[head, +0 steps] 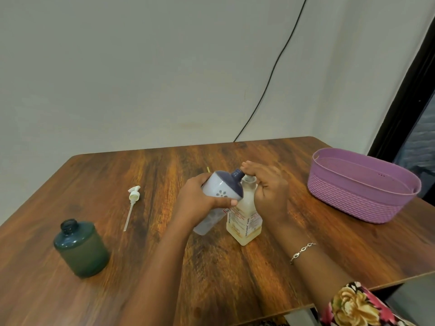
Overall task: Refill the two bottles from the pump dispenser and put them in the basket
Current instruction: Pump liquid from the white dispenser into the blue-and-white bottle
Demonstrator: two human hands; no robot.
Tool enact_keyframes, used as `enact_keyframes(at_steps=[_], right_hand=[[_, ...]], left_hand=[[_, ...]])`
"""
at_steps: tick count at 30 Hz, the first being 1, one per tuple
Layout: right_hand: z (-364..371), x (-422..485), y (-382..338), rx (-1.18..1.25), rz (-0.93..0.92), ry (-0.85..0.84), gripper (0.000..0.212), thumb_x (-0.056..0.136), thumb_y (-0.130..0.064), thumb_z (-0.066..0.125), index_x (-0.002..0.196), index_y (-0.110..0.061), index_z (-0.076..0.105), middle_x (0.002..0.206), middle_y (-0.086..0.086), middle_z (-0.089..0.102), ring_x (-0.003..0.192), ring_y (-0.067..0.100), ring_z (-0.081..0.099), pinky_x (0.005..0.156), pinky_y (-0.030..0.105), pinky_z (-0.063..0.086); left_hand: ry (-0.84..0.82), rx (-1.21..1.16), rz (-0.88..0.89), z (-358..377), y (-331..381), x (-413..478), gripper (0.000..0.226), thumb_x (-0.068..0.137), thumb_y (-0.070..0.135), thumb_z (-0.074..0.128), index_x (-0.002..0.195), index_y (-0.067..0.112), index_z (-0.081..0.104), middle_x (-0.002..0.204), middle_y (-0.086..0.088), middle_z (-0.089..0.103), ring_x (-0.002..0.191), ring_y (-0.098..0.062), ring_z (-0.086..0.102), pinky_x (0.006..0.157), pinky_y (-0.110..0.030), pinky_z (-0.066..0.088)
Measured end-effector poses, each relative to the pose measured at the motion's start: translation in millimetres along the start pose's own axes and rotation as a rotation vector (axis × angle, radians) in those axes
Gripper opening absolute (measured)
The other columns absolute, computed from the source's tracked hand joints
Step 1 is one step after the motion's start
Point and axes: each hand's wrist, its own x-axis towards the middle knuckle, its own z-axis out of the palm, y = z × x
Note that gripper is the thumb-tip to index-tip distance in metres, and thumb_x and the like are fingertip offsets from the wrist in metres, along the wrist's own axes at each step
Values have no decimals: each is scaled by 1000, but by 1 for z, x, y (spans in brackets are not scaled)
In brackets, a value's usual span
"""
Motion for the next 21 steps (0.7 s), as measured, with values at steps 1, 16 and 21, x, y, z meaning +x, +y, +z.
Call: enact_keyframes(at_steps=[1,16,21], right_hand=[[0,0,-1,18,11,1,30,80,-6,46,94,-5,72,97,7,71,97,3,58,80,47,52],[2,4,-1,33,30,20,33,77,-8,41,89,-5,72,92,6,71,89,20,65,78,40,53],[-3,9,-5,45,92,-72,31,81,1,47,98,-8,71,103,5,69,99,19,62,84,37,52]], left_hand=[[0,-3,1,0,0,0,56,60,35,83,110,22,60,92,8,61,83,-7,57,69,-28,49],[-3,-19,0,0,1,0,51,59,31,84,104,22,61,90,9,61,79,-4,55,63,-22,46],[7,-30,-4,-1,5,-2,47,62,30,83,101,24,58,84,13,57,77,-4,54,67,-25,46]])
